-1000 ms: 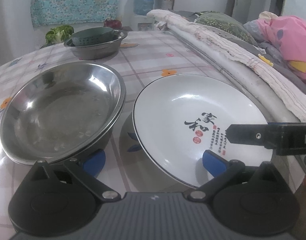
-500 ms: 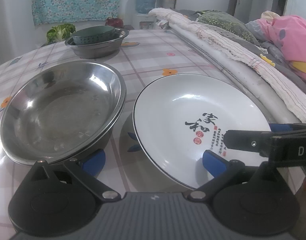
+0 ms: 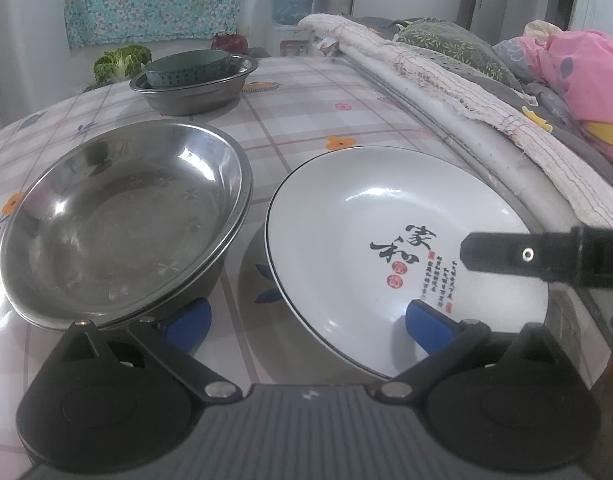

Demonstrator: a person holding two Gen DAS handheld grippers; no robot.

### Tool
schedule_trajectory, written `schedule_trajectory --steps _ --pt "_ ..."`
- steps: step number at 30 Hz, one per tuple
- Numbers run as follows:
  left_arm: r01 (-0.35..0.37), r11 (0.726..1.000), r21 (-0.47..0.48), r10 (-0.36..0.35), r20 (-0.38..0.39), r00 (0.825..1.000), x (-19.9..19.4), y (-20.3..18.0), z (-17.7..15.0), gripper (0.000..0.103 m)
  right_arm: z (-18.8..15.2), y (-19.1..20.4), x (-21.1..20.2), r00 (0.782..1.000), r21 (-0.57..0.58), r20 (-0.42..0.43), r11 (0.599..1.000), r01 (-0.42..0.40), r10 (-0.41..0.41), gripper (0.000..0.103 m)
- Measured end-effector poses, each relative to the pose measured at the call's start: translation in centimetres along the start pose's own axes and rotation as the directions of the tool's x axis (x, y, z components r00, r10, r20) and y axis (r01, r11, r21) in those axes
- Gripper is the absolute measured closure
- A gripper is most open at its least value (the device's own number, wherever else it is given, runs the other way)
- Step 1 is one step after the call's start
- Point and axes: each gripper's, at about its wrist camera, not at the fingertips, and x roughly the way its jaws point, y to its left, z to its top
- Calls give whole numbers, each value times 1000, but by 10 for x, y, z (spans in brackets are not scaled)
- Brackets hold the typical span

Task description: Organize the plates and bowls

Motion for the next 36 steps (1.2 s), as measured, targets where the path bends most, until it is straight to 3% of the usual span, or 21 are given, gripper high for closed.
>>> schedule_trajectory --steps 13,21,27,30,32,36 --pt "2 1000 24 -3 27 1000 -3 -3 -5 0 3 -9 -2 1000 96 14 995 -26 25 1" --pt "10 997 72 -16 73 997 -15 -13 -6 8 8 -6 -2 999 9 10 999 49 -49 13" --pt "10 999 52 -15 101 995 -14 -7 5 28 12 -9 0 994 -41 1 993 107 -107 28" --pt "15 1000 26 -17 80 997 -10 0 9 44 12 -7 -1 991 -61 0 989 132 -132 40" --pt "18 1000 13 -19 63 998 -7 4 9 53 12 -6 -1 989 -64 4 987 147 -148 53" --pt "36 999 2 -36 52 998 -4 7 11 69 10 -7 -2 984 -63 5 982 176 -176 63"
